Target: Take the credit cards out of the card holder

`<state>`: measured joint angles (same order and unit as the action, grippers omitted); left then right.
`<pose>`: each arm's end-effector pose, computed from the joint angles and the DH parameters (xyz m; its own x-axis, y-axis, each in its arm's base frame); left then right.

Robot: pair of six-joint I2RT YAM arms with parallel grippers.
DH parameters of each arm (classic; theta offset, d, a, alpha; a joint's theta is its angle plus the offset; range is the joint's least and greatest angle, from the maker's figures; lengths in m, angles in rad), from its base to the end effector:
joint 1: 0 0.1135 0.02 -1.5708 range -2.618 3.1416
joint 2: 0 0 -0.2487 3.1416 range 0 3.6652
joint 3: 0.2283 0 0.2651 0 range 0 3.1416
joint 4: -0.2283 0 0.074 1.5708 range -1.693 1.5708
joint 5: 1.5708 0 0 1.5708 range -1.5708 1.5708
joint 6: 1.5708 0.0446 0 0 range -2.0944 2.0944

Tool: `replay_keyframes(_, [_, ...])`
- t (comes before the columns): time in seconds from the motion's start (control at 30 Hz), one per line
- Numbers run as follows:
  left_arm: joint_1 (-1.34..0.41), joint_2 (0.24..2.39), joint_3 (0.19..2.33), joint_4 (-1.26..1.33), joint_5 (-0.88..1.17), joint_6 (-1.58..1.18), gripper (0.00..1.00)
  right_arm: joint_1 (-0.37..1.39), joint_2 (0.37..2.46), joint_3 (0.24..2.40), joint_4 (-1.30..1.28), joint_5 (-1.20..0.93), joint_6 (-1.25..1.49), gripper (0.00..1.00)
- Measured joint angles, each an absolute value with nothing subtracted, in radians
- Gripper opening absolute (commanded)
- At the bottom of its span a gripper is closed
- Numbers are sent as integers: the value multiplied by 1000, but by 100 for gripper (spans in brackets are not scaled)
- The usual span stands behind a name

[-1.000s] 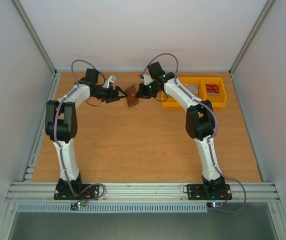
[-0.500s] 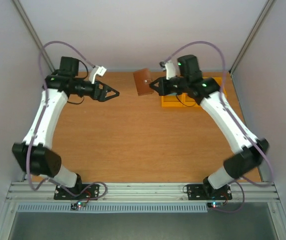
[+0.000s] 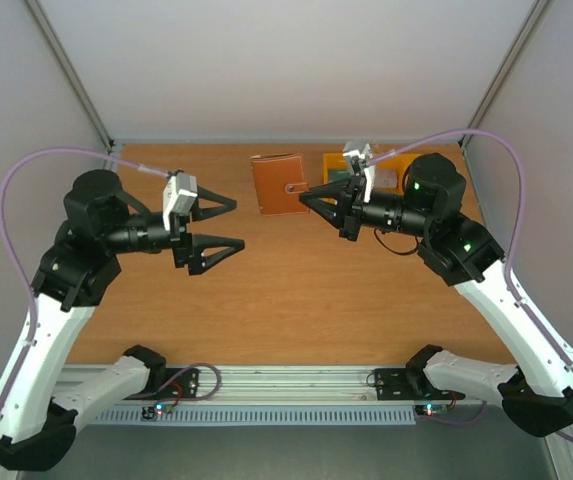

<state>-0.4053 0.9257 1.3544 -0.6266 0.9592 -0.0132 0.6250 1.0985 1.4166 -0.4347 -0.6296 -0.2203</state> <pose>0.1492 -0.1038 0.4545 -0.1934 0.0747 -0.9783 0.9616 0.2121 -0.1739 0.1814 0.1633 0.4599 0.1149 -0.1349 -0.9842 -0.9449 0.2909 -0.1502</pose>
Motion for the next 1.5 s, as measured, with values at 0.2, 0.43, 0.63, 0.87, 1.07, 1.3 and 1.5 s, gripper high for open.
replay_keyframes(0.2, [-422, 1012, 1356, -535, 956, -83, 93, 662, 1093, 1361, -298, -673, -167, 1])
replay_keyframes(0.43, [-423, 1047, 1351, -435, 991, -176, 7, 686, 1151, 1357, -216, -731, -155, 1])
replay_keyframes(0.63, [-421, 1000, 1284, -329, 1022, -229, 0, 690, 1164, 1365, -233, -791, -203, 7])
replay_keyframes(0.87, [-427, 921, 1215, -351, 835, -255, 0, 701, 1164, 1438, -392, -535, -287, 58])
replay_keyframes(1.07, [-432, 909, 1213, -472, 558, -193, 0, 733, 1151, 1443, -459, -165, -287, 48])
replay_keyframes(1.3, [-463, 925, 1192, -567, 391, -139, 0, 994, 1370, 1589, -486, 89, -314, 49])
replay_keyframes(1.5, [-476, 922, 1178, -571, 375, -123, 0, 1010, 1489, 1673, -547, 158, -313, 51])
